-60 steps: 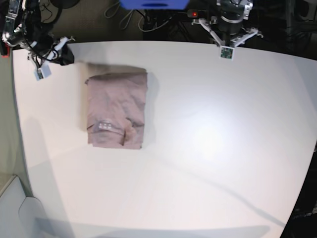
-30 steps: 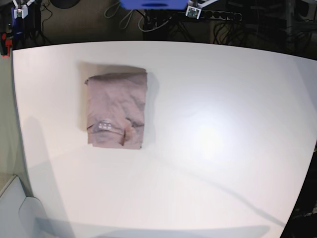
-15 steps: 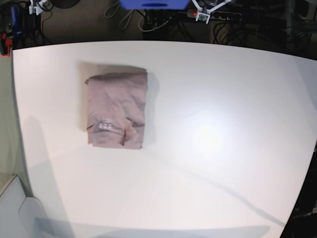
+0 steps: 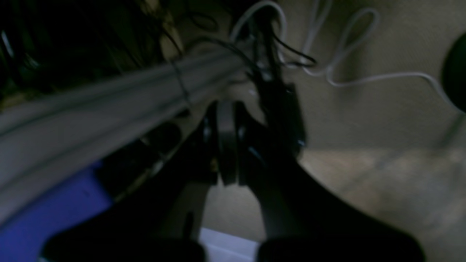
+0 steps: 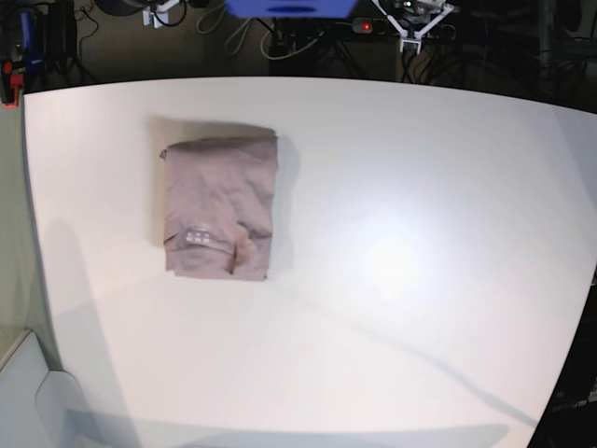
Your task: Layout the t-shirt on the table in an organized manner, then fold the t-shirt properly
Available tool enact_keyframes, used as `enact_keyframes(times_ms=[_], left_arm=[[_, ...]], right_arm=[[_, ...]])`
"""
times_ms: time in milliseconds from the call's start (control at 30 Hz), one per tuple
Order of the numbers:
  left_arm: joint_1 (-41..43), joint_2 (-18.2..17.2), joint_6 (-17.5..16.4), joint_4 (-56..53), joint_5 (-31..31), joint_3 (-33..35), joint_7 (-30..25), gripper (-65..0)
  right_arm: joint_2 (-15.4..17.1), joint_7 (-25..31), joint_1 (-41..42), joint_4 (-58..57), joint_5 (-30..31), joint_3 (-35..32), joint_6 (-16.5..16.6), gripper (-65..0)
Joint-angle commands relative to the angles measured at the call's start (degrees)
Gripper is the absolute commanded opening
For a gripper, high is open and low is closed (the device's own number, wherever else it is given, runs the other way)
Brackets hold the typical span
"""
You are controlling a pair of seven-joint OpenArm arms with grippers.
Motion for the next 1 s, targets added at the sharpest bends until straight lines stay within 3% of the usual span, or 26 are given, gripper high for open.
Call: enact_keyframes(times_ms=[0, 33, 67, 200, 300, 367, 433, 500, 633, 967], left_arm=[[-1.1, 0.5, -0.1, -3.4, -0.9, -0.4, 0.4, -64.9], [-3.2, 1.0, -0.1, -7.1, -1.9, -0.3, -0.9, -64.9], [-4.9, 1.9, -0.1, -11.1, -3.0, 0.0, -3.1, -64.9], [-9.3, 4.6, -0.1, -24.5, -5.0, 0.1, -15.0, -64.8], [-12.2, 6.7, -0.3, -31.6, -5.0, -0.4, -19.9, -64.7], [-13.1, 7.7, -3.1, -32.9, -5.0, -0.5, -20.9, -64.7], [-13.2, 8.1, -9.4, -33.2, -5.0, -0.5, -21.6, -64.7], [-13.3, 9.5, -12.5, -33.4, -5.1, -0.6, -21.7, -64.7], [-13.7, 10.3, -12.6, -33.4, -5.1, -0.6, -21.7, -64.6], [-14.0, 10.1, -12.6, -33.5, -5.1, -0.5, -21.6, -64.6]], right_arm=[[-0.9, 1.4, -0.2, -1.1, -0.1, -1.1, 0.8, -65.0], [-1.4, 2.6, 0.1, -1.9, -0.1, -2.0, 0.8, -65.0], [-1.8, 3.7, 0.2, -2.0, -0.1, -2.7, -1.6, -65.0], [-4.1, 6.5, 0.2, -2.3, -0.1, -4.3, -21.1, -65.0], [-5.5, 9.9, 0.0, -2.4, -0.2, -4.4, -36.3, -65.0], [-5.9, 11.3, 0.0, -2.5, -0.2, -5.0, -41.3, -65.0], [-5.9, 11.6, 0.1, -2.5, -0.2, -6.0, -44.0, -65.0], [-5.9, 11.6, 0.2, -2.5, -0.2, -6.4, -45.2, -65.0], [-5.5, 11.7, 0.6, -2.5, -0.2, -8.2, -45.3, -65.0], [-3.5, 11.5, 4.9, -7.6, -0.1, -20.1, -45.3, -65.0]])
